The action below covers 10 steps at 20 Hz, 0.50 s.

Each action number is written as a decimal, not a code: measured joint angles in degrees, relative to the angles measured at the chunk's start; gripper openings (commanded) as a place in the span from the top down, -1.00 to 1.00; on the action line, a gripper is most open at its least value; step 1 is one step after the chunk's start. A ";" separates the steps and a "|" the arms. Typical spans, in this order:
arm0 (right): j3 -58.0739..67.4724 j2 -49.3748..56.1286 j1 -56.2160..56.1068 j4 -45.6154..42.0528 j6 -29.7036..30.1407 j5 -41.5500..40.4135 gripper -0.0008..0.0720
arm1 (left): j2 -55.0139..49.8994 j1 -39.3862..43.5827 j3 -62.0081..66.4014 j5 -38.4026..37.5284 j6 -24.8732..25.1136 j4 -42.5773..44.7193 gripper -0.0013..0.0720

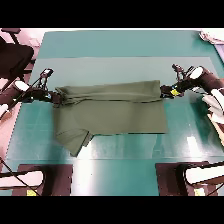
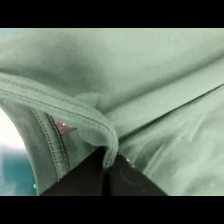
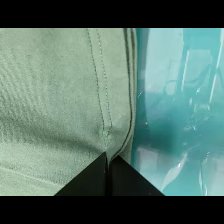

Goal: Fold the shirts.

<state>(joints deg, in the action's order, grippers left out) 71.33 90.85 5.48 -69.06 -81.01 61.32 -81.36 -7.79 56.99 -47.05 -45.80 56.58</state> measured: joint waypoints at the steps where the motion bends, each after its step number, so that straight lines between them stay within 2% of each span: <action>1: 0.00 0.00 0.00 0.00 -0.04 0.02 0.90 | 0.00 0.00 0.00 -0.13 -0.07 0.13 0.88; 2: 0.00 0.00 0.00 -0.04 -0.07 0.07 0.79 | 0.00 0.00 0.04 -0.22 -0.17 0.20 0.87; 3: 0.00 0.00 0.00 -0.07 -0.11 0.13 0.26 | 0.00 0.00 0.15 -0.46 -0.26 0.37 0.67; 4: 0.00 0.00 0.00 -0.50 -0.11 0.15 -0.34 | 0.00 -0.02 0.37 -0.68 -0.33 0.48 -0.16; 5: 0.00 0.00 0.07 -0.48 -0.11 0.15 -0.47 | -0.02 -0.13 0.74 -1.40 -0.46 0.74 -0.44; 7: 0.00 0.00 -0.02 -0.22 -0.11 0.28 -0.47 | 0.02 -0.04 2.16 -3.08 -0.66 0.59 -0.44; 8: 0.00 0.00 -0.02 -0.17 -0.11 0.46 -0.47 | 0.02 -0.04 3.10 -4.50 -0.68 0.57 -0.60; 9: 0.00 -0.22 -0.02 -0.20 -0.09 0.70 -0.47 | 0.04 -0.28 4.35 -5.88 -1.11 0.57 -0.87; 10: 0.00 -0.66 0.00 -0.17 0.00 0.87 -0.47 | 0.09 -0.70 5.62 -7.67 -1.86 0.57 -0.89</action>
<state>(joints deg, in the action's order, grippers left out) 71.33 90.19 5.48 -69.23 -81.01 62.19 -81.28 -8.49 62.61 -54.72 -47.66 57.14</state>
